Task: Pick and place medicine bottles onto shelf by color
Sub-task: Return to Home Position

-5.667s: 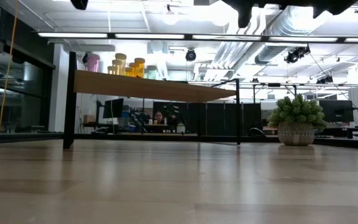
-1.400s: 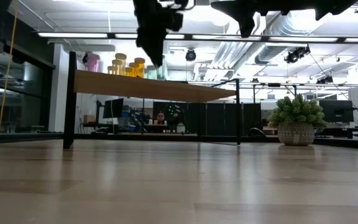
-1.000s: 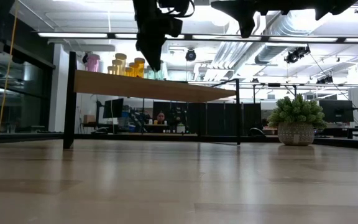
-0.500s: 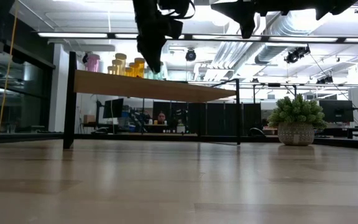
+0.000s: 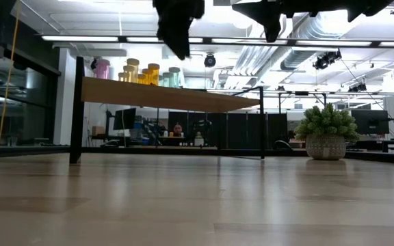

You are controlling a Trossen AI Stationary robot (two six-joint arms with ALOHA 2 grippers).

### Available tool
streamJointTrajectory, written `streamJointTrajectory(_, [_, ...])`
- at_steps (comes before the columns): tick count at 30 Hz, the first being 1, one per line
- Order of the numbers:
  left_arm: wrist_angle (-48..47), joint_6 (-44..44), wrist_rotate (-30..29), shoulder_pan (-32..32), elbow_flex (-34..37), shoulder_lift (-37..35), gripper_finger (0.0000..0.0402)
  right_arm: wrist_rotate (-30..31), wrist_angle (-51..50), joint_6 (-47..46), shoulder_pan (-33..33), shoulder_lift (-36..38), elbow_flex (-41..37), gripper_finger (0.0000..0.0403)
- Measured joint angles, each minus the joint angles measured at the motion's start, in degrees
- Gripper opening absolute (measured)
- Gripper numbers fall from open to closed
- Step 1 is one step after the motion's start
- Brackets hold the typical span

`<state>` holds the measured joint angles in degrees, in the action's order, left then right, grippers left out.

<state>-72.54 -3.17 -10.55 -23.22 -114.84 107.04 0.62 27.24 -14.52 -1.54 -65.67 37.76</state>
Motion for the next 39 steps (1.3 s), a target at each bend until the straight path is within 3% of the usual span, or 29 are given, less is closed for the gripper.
streamJointTrajectory(8, [-1.15, 4.68, 5.04, 0.07, -10.6, -1.19, 0.0239, 0.0, 0.0, 0.07, 0.0, 0.0, 0.02, 0.0183])
streamJointTrajectory(13, [7.34, 8.91, 9.86, 2.39, -7.97, -9.49, 0.0239, 0.0, 0.0, 2.11, 0.0, 0.0, 0.02, 0.0183])
streamJointTrajectory(16, [18.24, 10.27, 7.79, 6.53, 1.0, -17.72, 0.0239, -0.02, 0.02, 2.1, 0.0, 0.0, 0.02, 0.0183])
streamJointTrajectory(22, [48.76, 12.83, -0.47, 16.32, 32.41, -38.04, 0.0239, -0.68, 0.17, 2.14, 0.0, 0.0, 0.02, 0.0183])
streamJointTrajectory(26, [69.56, 13.12, -1.95, 21.88, 51.95, -49.06, 0.0238, -0.72, 0.39, 2.92, 0.0, 0.0, 0.02, 0.0183])
streamJointTrajectory(29, [80.96, 14.58, -2.53, 24.66, 62.5, -55.3, 0.0238, -0.74, 1.64, 2.99, 0.0, 0.0, 0.02, 0.0183])
streamJointTrajectory(33, [85.56, 16.52, -4.87, 27.24, 70.83, -62.05, 0.0238, -0.84, 5.9, 2.75, 0.0, 0.0, 0.02, 0.0183])
streamJointTrajectory(39, [84.4, 16.52, -5.17, 29.02, 75.55, -67.99, 0.0238, -0.84, 14.25, 2.83, 0.0, 0.01, 0.06, 0.0183])
